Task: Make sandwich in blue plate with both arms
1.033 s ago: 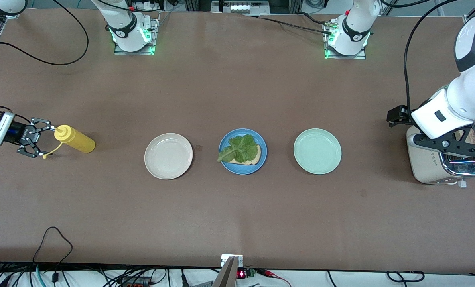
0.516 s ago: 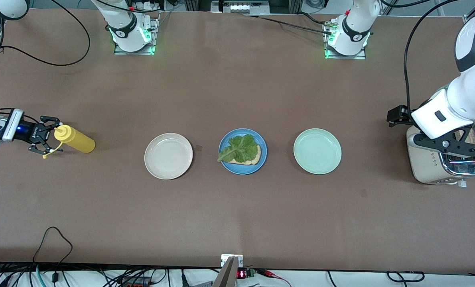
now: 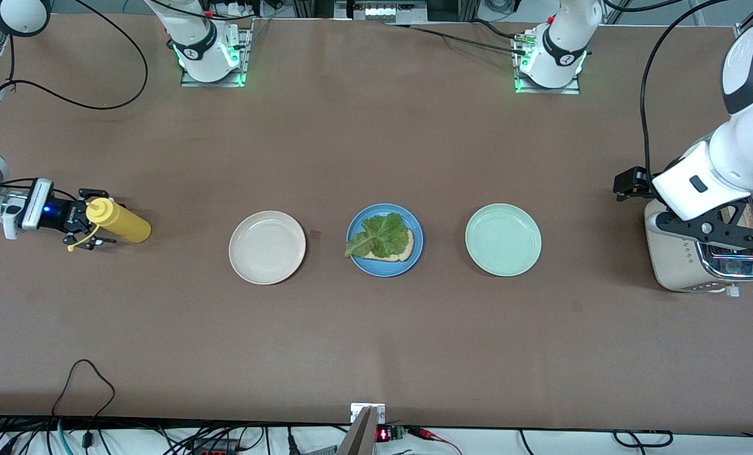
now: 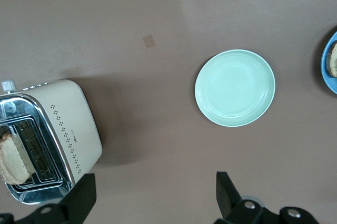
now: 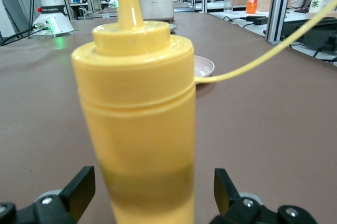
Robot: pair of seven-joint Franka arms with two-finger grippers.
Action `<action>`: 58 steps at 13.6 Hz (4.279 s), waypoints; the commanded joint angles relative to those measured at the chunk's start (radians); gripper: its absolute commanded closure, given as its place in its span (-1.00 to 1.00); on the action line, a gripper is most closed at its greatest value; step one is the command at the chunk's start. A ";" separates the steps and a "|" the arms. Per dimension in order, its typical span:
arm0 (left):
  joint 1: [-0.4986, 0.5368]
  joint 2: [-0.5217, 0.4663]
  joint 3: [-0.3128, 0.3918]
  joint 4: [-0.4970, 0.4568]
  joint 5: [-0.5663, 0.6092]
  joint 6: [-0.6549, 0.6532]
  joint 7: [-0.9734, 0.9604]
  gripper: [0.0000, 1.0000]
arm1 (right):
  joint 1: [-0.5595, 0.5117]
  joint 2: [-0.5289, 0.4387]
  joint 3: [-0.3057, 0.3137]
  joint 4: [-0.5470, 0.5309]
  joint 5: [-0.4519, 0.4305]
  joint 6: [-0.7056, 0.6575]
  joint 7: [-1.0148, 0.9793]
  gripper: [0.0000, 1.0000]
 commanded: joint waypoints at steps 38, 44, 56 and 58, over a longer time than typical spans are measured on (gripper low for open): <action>0.002 -0.014 0.000 0.006 -0.017 -0.019 -0.006 -1.00 | 1.188 -0.325 -0.020 0.040 -1.138 0.492 1.673 1.00; 0.002 -0.014 0.000 0.006 -0.017 -0.019 -0.006 -1.00 | 1.285 -0.237 -0.103 0.115 -1.131 0.490 1.676 1.00; 0.008 -0.015 0.007 0.005 -0.017 -0.021 0.000 -1.00 | 0.523 -0.562 0.286 -0.061 -0.830 0.377 1.285 1.00; 0.022 -0.015 0.012 0.005 -0.017 -0.027 0.003 -1.00 | 0.405 -0.562 0.286 -0.063 -0.715 0.353 1.126 1.00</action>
